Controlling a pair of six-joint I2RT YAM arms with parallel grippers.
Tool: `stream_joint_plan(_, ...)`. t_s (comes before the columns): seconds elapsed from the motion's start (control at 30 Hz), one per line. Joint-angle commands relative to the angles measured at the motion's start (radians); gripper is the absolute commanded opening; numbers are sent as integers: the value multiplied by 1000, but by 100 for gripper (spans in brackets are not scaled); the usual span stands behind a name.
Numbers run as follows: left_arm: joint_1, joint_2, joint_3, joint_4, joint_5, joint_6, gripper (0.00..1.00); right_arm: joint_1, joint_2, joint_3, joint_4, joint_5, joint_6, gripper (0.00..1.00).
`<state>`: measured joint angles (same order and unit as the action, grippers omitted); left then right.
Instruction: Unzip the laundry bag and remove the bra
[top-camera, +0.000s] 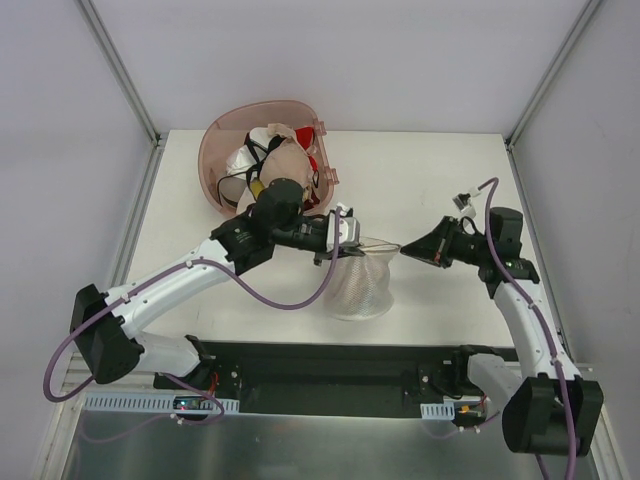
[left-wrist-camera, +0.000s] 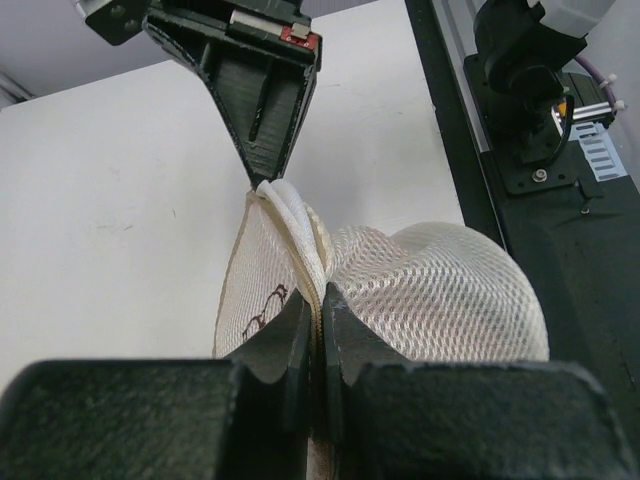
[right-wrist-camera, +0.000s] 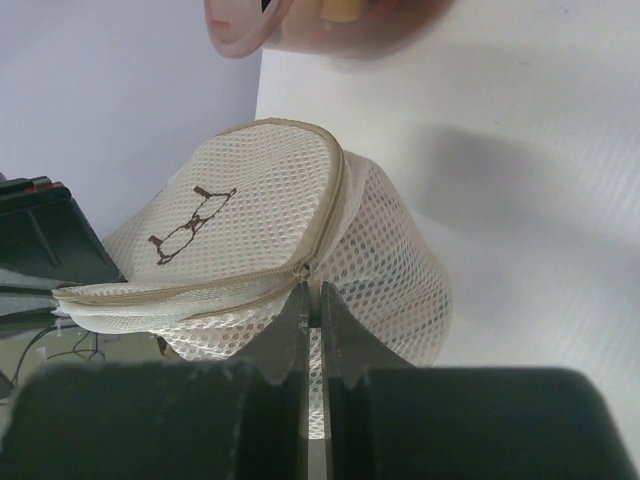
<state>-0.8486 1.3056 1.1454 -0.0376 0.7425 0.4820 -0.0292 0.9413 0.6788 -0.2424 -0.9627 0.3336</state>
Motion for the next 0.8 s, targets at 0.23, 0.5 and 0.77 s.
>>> stream_joint_plan(0.23, 10, -164, -56, 419, 152, -149, 0, 50, 214, 1, 313, 42, 58, 1)
stream_joint_plan(0.5, 10, -105, -62, 493, 86, -258, 0, 186, 379, 226, 66, 125, 6, 6)
stream_joint_plan(0.77, 10, -35, 7, 286, -120, -212, 0, 74, 169, 291, -369, 582, -85, 42)
